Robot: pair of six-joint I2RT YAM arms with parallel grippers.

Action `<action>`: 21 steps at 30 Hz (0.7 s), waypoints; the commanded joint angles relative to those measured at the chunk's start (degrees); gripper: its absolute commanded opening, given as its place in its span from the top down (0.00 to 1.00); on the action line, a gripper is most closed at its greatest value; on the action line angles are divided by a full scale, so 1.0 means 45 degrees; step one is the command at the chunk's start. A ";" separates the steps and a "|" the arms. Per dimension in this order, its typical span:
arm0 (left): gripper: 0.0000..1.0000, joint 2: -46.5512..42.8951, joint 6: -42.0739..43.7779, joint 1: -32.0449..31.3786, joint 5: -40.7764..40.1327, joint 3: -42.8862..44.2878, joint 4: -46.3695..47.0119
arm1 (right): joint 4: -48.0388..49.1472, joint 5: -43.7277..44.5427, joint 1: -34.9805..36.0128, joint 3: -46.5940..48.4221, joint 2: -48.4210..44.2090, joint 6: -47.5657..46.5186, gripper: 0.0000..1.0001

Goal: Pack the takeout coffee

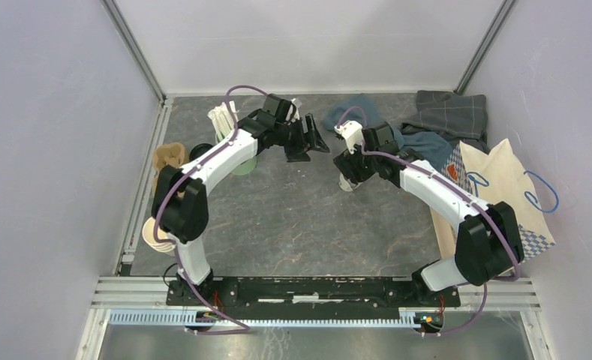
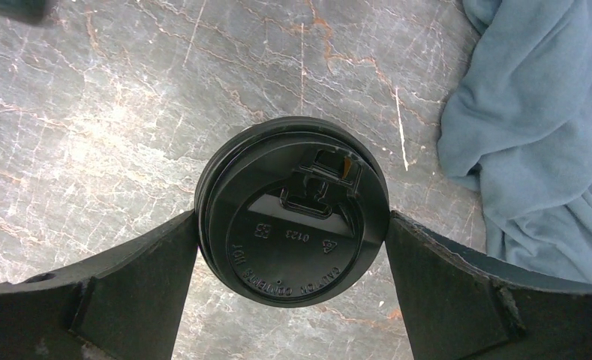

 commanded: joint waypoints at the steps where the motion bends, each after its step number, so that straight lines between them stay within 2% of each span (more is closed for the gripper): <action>1: 0.18 0.0831 -0.0424 -0.0149 0.1412 0.0941 0.1444 | 0.0507 -0.0243 0.0351 -0.0045 -0.0439 -0.0421 0.02; 10: 0.14 0.2809 -0.0184 -0.0663 0.3872 0.1755 0.2843 | 0.0409 -0.0017 0.0536 0.0105 -0.0242 -0.0411 0.02; 17: 0.20 0.3371 0.1000 -0.1016 0.2851 0.1714 0.1459 | 0.0220 0.0174 0.0574 0.0426 -0.0153 -0.0306 0.02; 21: 0.23 0.3517 0.1244 -0.1025 0.2206 0.1349 0.1380 | 0.0152 0.0495 0.0645 0.0487 -0.0169 -0.0239 0.02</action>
